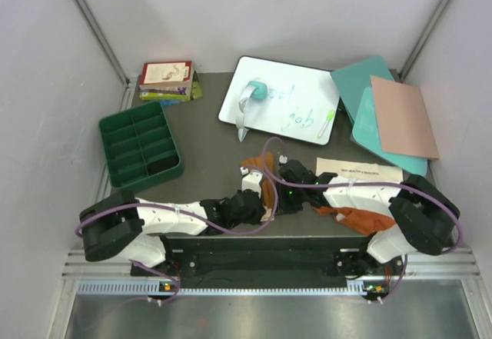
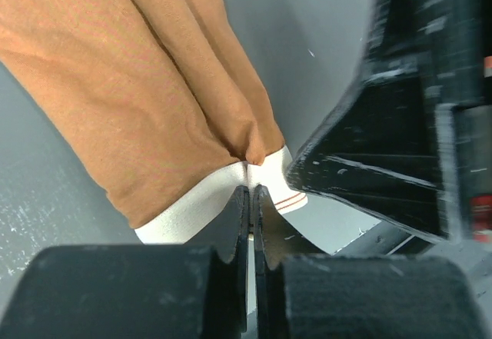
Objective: Roll the underwear
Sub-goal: Fold the underwear at the center of the board.
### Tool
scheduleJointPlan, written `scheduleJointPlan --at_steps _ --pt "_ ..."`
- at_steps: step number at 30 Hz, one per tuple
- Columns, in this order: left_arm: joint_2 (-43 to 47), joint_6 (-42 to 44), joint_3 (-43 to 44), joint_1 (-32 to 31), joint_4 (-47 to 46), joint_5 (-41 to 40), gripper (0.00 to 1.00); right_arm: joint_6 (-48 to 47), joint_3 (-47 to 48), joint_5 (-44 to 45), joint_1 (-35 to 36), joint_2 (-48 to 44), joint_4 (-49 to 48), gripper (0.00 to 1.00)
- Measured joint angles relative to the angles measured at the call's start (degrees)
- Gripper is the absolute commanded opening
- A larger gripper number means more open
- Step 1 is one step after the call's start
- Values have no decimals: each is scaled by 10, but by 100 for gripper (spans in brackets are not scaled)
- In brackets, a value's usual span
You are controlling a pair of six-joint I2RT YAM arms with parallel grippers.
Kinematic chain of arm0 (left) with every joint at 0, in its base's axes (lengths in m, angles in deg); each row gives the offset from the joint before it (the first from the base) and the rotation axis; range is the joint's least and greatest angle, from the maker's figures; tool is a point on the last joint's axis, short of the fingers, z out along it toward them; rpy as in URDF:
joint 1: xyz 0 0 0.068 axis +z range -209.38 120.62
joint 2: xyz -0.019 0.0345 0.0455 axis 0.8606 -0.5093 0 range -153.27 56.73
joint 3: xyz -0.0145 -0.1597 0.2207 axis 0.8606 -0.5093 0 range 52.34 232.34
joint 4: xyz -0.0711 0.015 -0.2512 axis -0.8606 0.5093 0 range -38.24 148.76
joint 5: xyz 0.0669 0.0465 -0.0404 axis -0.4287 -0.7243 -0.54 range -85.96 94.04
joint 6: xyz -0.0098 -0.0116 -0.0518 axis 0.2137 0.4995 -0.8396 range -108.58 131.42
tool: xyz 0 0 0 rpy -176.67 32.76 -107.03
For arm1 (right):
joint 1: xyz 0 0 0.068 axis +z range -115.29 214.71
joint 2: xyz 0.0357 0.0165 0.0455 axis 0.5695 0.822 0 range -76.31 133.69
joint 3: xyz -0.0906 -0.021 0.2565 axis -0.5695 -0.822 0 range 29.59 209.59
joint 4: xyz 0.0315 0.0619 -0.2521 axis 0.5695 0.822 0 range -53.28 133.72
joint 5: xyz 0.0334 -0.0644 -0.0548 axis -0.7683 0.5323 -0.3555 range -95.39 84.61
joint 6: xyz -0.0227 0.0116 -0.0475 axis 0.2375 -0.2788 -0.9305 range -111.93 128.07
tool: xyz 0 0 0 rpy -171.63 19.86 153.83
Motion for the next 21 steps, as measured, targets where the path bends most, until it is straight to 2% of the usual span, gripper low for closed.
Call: scheduleJointPlan --at_steps 3,9,13,15,16,21 --pt "-3 0 2 -1 -1 1 0 2 -7 -5 0 23 -19 9" --pt "-17 2 4 -3 -13 4 0 7 -10 -21 -1 39 -43 7" --pt "-25 2 5 -3 -19 6 0 9 -10 -23 -2 40 -43 16" --pt "-25 1 5 -3 -19 7 9 11 -10 -23 -4 38 -43 21" --pt "-25 1 5 -3 -19 9 20 11 -11 -23 -4 36 -43 23" --pt "-20 -4 5 -4 -22 28 44 10 -18 -16 -10 8 -17 29"
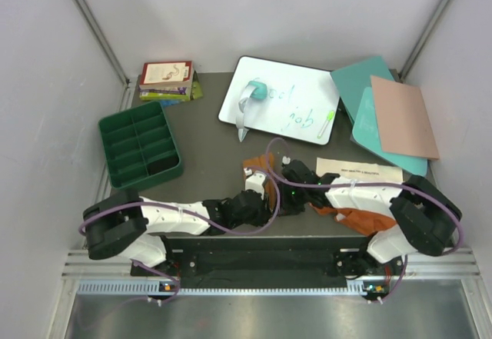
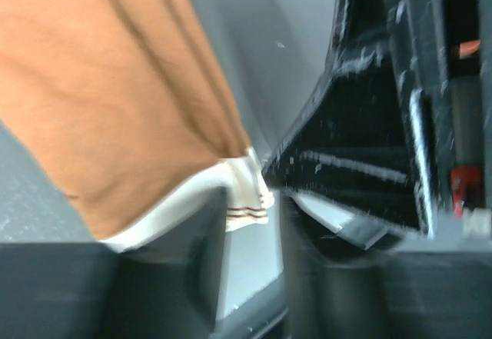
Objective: Roll the underwear
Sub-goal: Fold the underwear at the center of the board.
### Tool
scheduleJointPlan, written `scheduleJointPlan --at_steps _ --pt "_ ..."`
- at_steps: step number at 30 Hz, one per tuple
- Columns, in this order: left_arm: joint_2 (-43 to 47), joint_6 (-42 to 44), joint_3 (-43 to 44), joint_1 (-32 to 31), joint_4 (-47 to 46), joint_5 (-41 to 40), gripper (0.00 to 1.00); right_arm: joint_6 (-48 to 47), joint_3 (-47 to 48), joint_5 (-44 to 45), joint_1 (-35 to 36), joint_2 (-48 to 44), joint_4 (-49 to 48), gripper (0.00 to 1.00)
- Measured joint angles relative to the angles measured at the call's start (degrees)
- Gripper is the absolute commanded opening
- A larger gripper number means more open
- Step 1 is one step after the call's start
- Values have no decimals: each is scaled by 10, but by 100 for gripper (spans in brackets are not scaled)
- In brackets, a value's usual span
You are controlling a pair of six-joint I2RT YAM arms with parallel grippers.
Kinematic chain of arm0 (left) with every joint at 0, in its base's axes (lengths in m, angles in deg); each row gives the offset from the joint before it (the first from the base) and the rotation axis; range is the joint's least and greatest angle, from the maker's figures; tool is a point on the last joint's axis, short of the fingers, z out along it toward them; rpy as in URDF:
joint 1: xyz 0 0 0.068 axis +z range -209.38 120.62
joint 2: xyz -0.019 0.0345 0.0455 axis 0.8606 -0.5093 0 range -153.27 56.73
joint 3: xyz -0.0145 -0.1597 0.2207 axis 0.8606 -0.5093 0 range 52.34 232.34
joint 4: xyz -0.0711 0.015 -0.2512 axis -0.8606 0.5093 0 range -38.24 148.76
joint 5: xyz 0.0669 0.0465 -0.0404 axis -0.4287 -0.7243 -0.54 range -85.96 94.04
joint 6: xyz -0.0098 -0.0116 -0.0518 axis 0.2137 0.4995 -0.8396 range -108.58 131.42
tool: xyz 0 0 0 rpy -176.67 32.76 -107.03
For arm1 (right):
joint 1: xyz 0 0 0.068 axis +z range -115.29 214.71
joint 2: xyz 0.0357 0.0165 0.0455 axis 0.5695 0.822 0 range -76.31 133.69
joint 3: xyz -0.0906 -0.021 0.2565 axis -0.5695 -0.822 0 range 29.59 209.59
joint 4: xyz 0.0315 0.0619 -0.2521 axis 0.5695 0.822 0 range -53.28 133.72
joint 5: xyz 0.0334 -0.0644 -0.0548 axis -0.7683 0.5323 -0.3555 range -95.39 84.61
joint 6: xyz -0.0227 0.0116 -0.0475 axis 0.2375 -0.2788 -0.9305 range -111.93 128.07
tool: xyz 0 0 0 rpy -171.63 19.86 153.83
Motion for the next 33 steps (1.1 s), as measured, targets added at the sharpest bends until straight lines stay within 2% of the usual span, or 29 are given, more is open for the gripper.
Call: scheduleJointPlan --at_steps 2,9,13,17,22,26,33 --pt "11 1 -2 0 -1 11 51 -2 0 6 -7 -22 17 33" --pt "74 9 -9 -1 -1 45 63 -5 -1 16 -40 -114 44 48" --pt "136 21 -8 -1 24 35 65 -5 -1 12 -43 -119 43 55" --pt "211 26 -7 7 82 -10 65 -4 -1 -3 -43 -98 21 56" --pt "278 18 -21 93 134 -34 64 -3 -1 -30 -43 -44 -13 56" --pt "282 5 -53 114 139 -32 59 -3 -1 -45 -43 -10 -34 54" --pt "236 -25 -90 114 111 -10 51 1 -1 -65 -43 28 -60 35"
